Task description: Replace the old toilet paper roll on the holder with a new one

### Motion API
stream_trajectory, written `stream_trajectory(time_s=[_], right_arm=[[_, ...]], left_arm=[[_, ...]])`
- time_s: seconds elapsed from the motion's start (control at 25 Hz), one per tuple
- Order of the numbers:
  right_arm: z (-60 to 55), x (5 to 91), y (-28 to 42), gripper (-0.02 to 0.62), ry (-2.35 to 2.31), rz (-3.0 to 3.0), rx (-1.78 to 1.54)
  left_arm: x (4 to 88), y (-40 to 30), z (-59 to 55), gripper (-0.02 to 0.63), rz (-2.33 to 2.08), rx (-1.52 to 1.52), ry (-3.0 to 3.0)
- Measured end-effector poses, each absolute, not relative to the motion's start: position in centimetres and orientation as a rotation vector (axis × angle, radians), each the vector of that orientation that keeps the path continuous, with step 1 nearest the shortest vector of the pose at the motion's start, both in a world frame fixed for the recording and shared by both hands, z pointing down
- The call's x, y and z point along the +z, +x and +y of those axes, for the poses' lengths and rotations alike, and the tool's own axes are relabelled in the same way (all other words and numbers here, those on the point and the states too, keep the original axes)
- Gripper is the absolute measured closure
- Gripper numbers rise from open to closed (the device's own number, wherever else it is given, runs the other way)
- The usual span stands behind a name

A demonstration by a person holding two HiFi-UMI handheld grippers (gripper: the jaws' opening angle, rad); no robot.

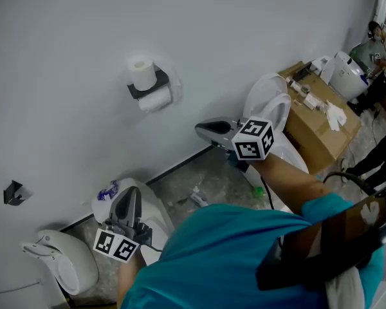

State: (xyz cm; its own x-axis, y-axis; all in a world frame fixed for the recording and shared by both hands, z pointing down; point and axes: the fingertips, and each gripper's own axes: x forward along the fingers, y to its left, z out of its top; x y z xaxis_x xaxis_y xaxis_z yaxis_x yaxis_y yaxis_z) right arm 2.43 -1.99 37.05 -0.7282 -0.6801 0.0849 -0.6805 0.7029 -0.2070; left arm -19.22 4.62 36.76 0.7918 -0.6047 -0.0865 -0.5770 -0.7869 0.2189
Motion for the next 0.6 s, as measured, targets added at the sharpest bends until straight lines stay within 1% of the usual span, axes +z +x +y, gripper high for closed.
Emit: stream_trajectory(time_s=[0.16,0.36,0.6], right_arm=[[-4.8,36.2,-1.2,0.592,1.193,-2.899,0.347],[-7.5,36.2,-3.8,0.592,1.191,-2.886,0.35],[-10.9,36.5,-3.9,0.592,1.143,-2.9,0.356]], left_arm=[[36.2,-22.2,1.3,0.598,-0.873,-0.207,2.839],[36.2,-24.6,-2.0,0.598,-0.85,-0.202,2.85],[37.3,-24.7,-5.3,0.598,-0.886,-0.19,2.812]])
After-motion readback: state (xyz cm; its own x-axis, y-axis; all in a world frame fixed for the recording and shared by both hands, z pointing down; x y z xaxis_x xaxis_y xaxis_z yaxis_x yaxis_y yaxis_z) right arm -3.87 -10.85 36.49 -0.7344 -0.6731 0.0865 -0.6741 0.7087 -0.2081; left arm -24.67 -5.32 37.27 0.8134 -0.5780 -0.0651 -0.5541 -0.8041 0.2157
